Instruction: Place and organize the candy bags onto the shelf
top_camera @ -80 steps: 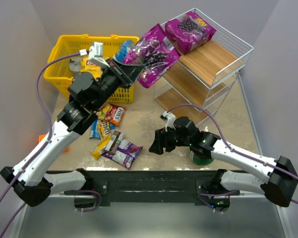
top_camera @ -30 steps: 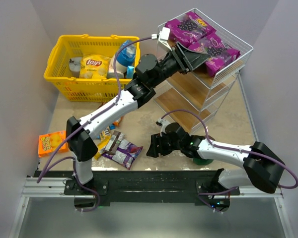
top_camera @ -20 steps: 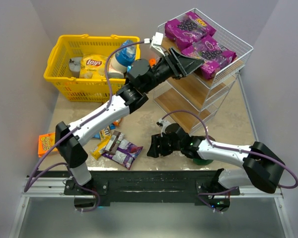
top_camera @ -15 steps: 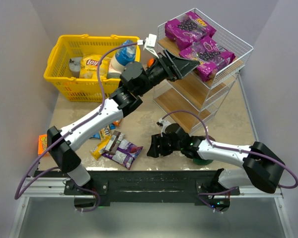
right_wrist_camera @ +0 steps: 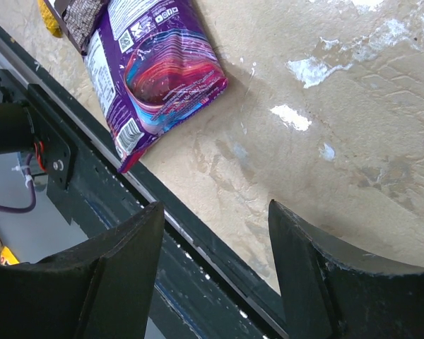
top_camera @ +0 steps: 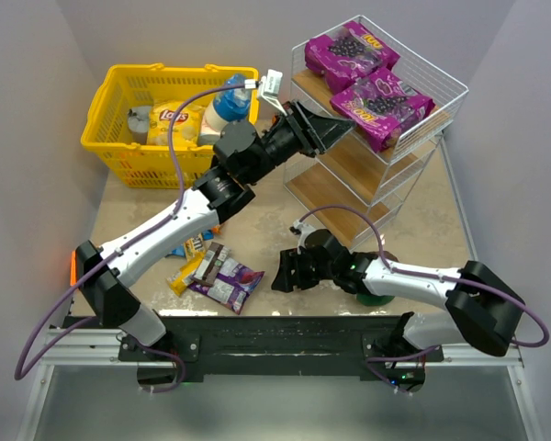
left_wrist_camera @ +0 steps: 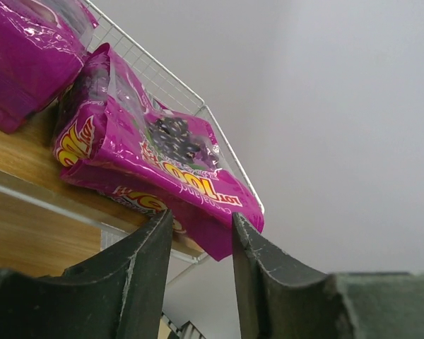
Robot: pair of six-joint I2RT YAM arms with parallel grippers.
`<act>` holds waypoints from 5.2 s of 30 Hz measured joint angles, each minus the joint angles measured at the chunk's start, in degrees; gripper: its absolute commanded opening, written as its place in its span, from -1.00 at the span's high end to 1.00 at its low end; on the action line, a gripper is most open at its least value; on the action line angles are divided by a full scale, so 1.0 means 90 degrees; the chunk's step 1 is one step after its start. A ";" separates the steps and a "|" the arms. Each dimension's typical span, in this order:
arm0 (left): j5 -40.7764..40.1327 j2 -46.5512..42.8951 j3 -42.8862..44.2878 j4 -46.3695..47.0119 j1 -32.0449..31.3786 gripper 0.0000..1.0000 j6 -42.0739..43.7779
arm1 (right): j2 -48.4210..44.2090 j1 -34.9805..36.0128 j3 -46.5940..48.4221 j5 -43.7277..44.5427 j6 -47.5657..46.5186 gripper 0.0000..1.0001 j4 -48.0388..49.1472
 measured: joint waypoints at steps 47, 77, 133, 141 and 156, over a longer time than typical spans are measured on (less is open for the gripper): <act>0.0034 -0.1044 0.0187 -0.0151 0.0000 -0.67 0.1202 | -0.0299 0.0010 -0.0168 0.0656 0.0158 -0.72 -0.0151; -0.4082 -0.5591 -0.4449 -0.6292 0.0039 -0.99 0.0916 | 0.0321 0.0015 0.1309 0.1333 0.0131 -0.81 -0.0340; 0.0551 -0.2324 -0.6278 -0.1943 0.2555 -0.69 0.1588 | 0.0818 0.0211 0.2176 0.2786 -0.0141 0.42 -0.1792; 0.0160 -0.1416 -0.6263 -0.1566 0.2555 -0.70 0.1603 | 0.1496 0.0831 0.2171 0.1953 -0.0056 0.56 -0.1503; 0.0544 -0.0539 -0.6188 -0.0852 0.2555 -0.73 0.1792 | 0.1528 0.1100 0.1634 0.1532 0.0299 0.49 -0.1394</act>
